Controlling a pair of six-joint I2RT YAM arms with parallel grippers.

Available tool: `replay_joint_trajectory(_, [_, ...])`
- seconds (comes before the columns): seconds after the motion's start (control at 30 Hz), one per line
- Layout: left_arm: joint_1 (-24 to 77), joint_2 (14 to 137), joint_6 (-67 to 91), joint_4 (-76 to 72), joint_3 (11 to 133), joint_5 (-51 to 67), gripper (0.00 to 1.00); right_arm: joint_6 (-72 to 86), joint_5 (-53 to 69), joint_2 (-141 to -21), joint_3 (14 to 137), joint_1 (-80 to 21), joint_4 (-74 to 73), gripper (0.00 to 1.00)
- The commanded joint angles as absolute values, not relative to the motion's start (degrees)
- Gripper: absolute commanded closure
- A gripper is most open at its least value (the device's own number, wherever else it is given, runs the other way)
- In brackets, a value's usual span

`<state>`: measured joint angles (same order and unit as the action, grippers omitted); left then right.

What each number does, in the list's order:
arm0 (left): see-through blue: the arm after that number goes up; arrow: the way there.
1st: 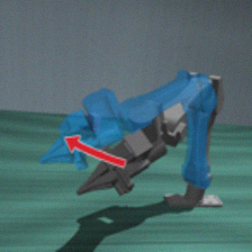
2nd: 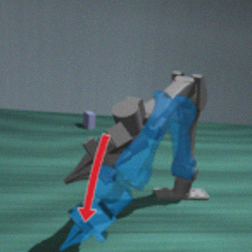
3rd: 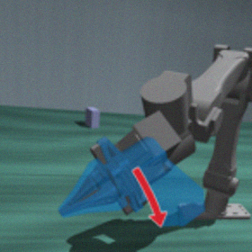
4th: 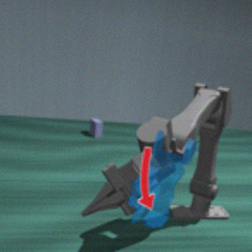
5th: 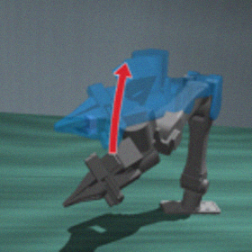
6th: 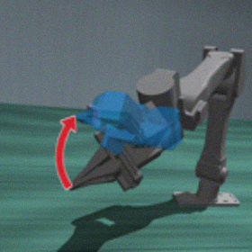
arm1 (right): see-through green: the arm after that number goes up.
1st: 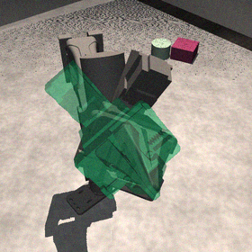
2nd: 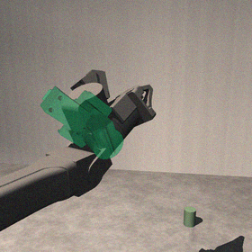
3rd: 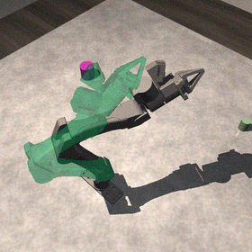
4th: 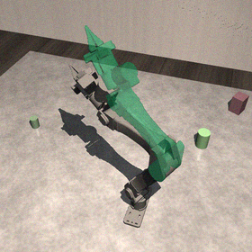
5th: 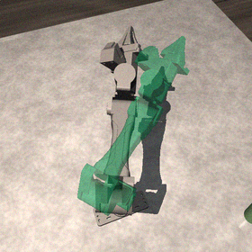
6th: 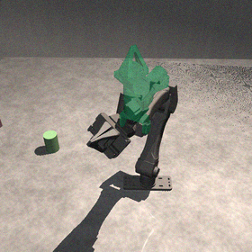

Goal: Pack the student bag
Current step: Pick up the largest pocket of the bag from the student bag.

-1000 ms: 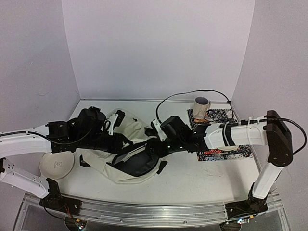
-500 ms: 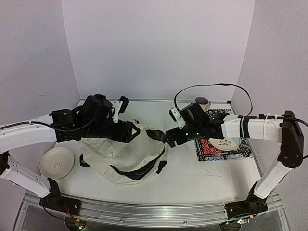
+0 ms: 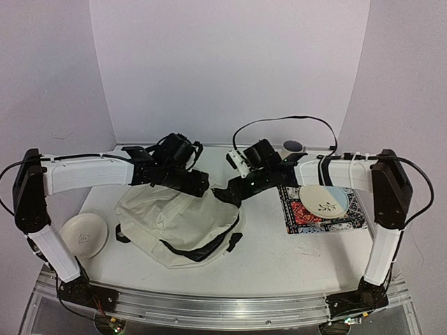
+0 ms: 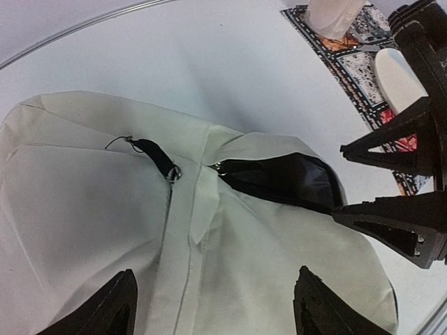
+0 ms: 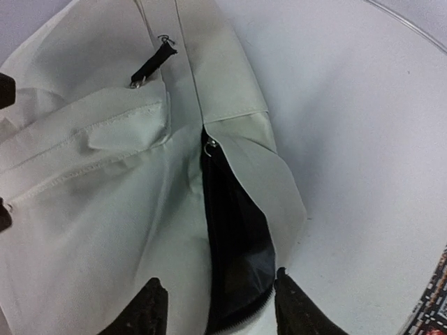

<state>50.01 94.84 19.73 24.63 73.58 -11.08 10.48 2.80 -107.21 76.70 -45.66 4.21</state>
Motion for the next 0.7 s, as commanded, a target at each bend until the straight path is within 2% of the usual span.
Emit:
replay_joint_trajectory(0.0, [49.48,96.91,16.82,25.56,76.41,-13.44,0.22,9.39,6.47,-111.56,82.92,-45.79,3.0,0.53])
replay_joint_trajectory(0.33, [49.48,97.92,16.04,25.57,70.94,-12.85,0.23,7.53,3.14,-121.42,89.48,-45.79,1.84,0.61])
replay_joint_trajectory(0.67, [49.48,97.31,15.05,25.47,67.92,-11.14,0.25,6.11,-7.67,-127.7,94.09,-45.79,1.4,0.72])
